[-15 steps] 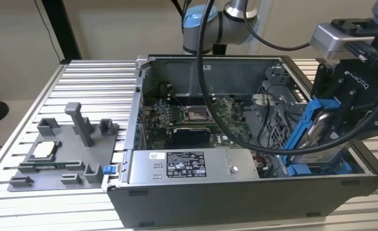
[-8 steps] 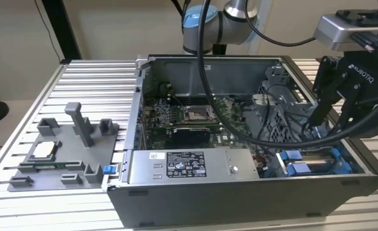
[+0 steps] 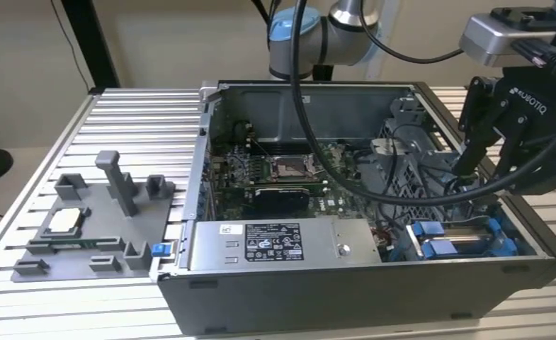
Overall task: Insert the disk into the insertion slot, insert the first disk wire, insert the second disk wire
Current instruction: 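Insert the disk into the insertion slot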
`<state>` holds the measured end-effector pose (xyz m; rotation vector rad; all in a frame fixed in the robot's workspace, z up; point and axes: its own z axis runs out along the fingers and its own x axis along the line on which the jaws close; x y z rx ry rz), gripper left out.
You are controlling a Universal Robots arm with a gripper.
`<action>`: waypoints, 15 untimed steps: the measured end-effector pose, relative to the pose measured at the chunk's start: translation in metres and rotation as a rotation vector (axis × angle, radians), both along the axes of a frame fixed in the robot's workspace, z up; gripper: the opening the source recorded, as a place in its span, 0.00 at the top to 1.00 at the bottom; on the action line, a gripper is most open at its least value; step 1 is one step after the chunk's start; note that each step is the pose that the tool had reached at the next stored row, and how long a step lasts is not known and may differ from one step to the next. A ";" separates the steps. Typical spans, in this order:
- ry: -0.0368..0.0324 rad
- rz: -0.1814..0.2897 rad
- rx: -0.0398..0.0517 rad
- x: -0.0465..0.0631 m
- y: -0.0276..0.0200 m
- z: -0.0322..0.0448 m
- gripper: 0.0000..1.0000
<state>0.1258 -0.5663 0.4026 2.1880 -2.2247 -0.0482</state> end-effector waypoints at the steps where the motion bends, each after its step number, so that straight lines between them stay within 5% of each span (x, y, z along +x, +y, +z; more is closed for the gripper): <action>1: -0.0063 0.001 -0.0001 0.000 0.0004 0.0000 0.00; 8: -0.0458 0.005 -0.0001 0.003 0.0074 0.0000 0.00; 12: -0.0491 0.005 -0.0002 0.004 0.0200 -0.0013 0.00; 15: -0.0491 0.005 -0.0006 0.005 0.0236 -0.0047 0.00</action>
